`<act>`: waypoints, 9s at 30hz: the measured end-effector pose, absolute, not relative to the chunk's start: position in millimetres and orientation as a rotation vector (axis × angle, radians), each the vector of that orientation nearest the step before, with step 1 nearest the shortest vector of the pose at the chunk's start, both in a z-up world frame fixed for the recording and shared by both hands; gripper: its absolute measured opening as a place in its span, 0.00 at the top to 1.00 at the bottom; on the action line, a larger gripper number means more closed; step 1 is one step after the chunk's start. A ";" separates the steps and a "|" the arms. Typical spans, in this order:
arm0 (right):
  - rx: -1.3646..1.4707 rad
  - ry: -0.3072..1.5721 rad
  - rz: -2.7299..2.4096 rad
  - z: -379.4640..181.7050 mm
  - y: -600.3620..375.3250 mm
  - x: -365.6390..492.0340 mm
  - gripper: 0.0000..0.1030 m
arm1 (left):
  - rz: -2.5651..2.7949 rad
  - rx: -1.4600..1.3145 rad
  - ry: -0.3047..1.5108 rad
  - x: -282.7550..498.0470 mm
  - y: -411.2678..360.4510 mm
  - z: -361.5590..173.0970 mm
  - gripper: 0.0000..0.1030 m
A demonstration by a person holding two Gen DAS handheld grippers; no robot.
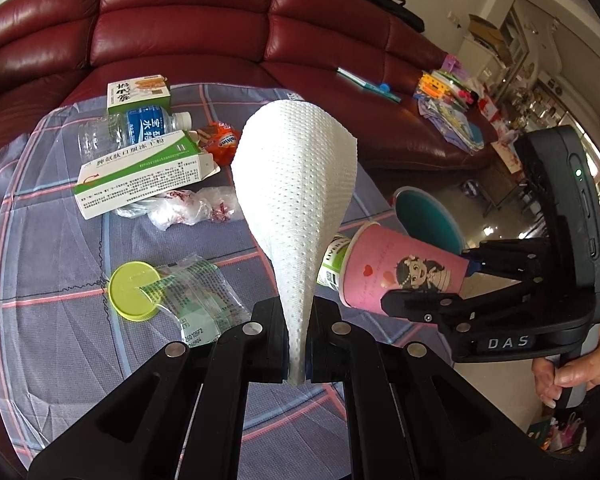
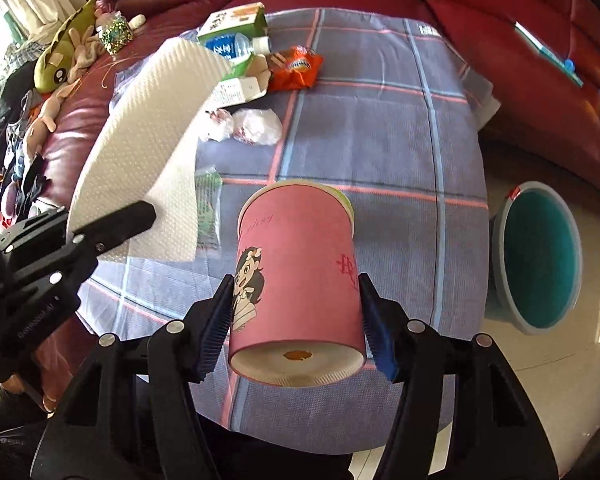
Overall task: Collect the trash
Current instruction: 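Lift the pink cup with the right gripper and carry it and the towel over the teal bucket, then open the left gripper to drop the towel while the right drops the pink cup into the bucket, then move the left gripper to the clear plastic packet while the right approaches the white pill bottle, then grasp the clear plastic packet with the left gripper while the right grasps the white pill bottle, then carry the packet and pill bottle over the bucket and open both grippers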
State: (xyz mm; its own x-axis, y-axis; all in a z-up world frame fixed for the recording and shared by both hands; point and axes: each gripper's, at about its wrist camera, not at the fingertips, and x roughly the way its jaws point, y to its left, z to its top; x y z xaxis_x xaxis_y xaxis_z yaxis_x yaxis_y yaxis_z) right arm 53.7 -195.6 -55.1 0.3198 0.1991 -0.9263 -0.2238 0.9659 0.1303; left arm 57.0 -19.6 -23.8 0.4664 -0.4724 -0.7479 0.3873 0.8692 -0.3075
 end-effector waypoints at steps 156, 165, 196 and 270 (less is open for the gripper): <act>0.004 1.207 0.220 -83.2 -196.3 124.0 0.11 | -0.239 -0.266 1.118 79.3 7.5 -110.3 0.51; -0.209 1.231 0.319 -95.4 -150.8 149.2 0.11 | -0.324 -0.253 1.121 69.7 31.5 -106.4 0.57; -0.048 1.342 0.410 -130.2 -166.8 147.8 0.49 | -0.283 -0.199 1.069 62.9 36.1 -91.6 0.60; 0.639 1.079 -0.107 -116.1 -588.1 67.4 0.49 | -0.795 0.296 1.092 125.5 -381.6 -92.6 0.04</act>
